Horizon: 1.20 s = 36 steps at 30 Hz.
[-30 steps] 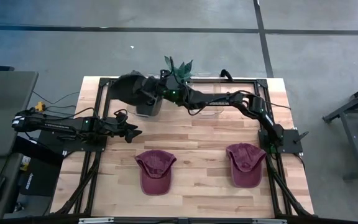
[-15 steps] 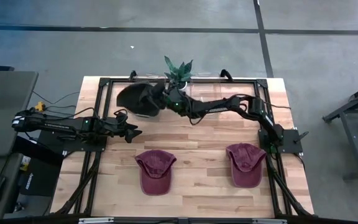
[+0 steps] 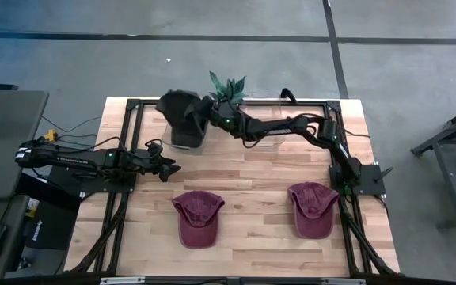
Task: Pick & Place hat
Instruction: Put the black cap into the left transparent bin
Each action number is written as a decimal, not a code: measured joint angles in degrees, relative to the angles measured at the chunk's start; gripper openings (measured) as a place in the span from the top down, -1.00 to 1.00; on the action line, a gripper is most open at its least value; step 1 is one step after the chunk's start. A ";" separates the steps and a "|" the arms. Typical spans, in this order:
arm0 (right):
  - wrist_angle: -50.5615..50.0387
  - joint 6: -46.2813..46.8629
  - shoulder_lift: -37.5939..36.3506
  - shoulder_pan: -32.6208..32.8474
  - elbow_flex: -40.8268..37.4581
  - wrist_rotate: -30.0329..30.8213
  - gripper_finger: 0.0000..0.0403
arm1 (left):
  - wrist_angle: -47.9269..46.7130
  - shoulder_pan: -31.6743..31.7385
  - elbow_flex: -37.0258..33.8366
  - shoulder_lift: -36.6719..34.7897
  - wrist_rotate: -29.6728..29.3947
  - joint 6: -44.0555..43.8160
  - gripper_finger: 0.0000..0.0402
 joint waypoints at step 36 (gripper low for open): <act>-17.15 -5.29 0.02 -1.29 -0.07 -8.61 0.71 | 0.01 0.01 0.00 -0.02 0.01 0.01 -0.30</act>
